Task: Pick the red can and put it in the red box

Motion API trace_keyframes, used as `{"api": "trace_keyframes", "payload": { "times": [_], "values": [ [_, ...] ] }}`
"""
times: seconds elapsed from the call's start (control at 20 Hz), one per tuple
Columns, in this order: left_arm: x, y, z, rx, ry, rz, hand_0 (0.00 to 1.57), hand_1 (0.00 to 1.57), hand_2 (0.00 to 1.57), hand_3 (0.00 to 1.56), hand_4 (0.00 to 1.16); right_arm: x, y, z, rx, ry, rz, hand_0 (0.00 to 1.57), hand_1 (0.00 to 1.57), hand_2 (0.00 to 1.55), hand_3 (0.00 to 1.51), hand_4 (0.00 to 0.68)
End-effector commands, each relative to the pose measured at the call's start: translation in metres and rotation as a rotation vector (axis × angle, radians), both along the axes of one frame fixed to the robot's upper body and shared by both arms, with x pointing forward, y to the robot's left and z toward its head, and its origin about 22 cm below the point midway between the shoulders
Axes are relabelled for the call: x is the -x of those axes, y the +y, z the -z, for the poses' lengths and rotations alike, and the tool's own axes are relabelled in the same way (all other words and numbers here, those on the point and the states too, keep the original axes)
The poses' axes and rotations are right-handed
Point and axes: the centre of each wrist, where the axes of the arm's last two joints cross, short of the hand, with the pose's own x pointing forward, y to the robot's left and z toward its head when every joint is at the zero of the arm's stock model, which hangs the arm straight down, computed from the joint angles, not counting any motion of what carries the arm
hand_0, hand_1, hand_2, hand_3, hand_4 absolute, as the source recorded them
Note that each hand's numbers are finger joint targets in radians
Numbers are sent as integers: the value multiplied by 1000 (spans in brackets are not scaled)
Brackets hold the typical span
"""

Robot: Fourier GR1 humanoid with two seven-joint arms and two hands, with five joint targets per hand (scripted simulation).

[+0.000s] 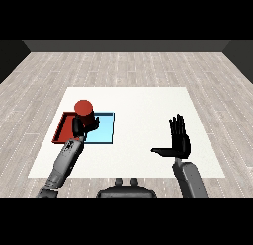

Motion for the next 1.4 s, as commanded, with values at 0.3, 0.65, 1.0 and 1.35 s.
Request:
{"api": "trace_keyframes", "payload": {
  "times": [0.3,0.65,1.0,1.35],
  "values": [
    [-15,119,28,-281,340,-253,1571,1571,1562,1505,1081,2,-12,24,-2,68,33,0,0,0,0,0],
    [-7,172,57,-380,679,-410,1509,1509,1426,1363,972,-17,-16,27,-22,35,37,0,0,0,0,0],
    [1,149,103,-443,877,-385,963,963,914,0,724,-32,-6,50,15,61,56,0,0,0,0,0],
    [-7,163,90,-511,1020,-220,0,0,0,0,0,-43,-12,48,-7,30,75,0,0,0,0,0]
  ]
}}
